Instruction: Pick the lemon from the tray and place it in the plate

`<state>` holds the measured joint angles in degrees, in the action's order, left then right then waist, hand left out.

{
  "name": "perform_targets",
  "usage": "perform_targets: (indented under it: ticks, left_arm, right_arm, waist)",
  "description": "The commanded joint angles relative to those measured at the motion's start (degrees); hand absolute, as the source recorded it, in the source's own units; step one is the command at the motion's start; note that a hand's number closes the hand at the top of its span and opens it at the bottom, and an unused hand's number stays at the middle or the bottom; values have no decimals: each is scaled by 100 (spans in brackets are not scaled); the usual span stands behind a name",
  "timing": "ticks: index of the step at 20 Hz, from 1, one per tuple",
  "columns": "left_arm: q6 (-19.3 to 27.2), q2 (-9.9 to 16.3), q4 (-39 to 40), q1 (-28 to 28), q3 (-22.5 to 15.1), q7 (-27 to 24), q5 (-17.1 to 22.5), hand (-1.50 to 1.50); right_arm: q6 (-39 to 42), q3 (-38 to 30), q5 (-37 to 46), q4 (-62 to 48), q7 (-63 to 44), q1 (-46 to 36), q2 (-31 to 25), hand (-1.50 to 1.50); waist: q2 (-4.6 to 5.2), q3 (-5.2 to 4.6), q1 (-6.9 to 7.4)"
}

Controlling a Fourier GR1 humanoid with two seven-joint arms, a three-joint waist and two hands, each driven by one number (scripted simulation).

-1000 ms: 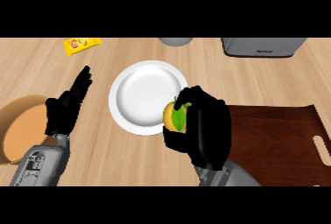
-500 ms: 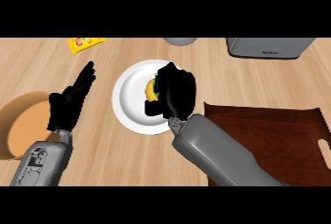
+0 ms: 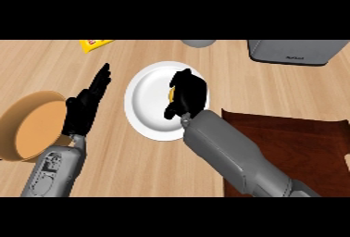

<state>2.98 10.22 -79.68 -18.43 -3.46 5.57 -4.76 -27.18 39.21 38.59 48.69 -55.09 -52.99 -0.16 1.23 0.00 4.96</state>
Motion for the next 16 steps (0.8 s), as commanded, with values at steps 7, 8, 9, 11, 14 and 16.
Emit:
perform_targets:
  ticks: [7, 8, 9, 11, 14, 16]
  left_arm:
    - [-96, -43, -1, 23, -28, 8, 26, 0]
    - [-134, 4, 82, -150, 51, 52, 69, 0]
    - [-117, -2, 134, 57, 24, -184, 22, 0]
    - [-48, -2, -57, -216, 53, 229, 20, 0]
    - [-64, 120, -68, 107, 198, 17, 69, 0]
    - [-148, 195, -120, 200, 310, 17, 185, 0]
  right_arm:
    - [-1653, 90, -1425, -645, 1091, -107, 15, -150]
    - [-1849, 31, -1589, -454, 1141, -106, 15, -150]
    - [-2315, 35, -1555, -332, 1399, 150, 15, -150]
    - [-2639, -210, -1726, -163, 1448, -101, 15, -150]
    - [-3347, -388, -1789, -193, 1624, 83, 15, -150]
    - [-3665, -402, -1835, -21, 1856, 335, 15, -150]
  waist:
    - [33, 8, 131]
    - [41, 10, 122]
    - [35, 10, 72]
    - [-15, 17, 17]
    - [-59, 9, -120]
    - [-88, 6, -243]
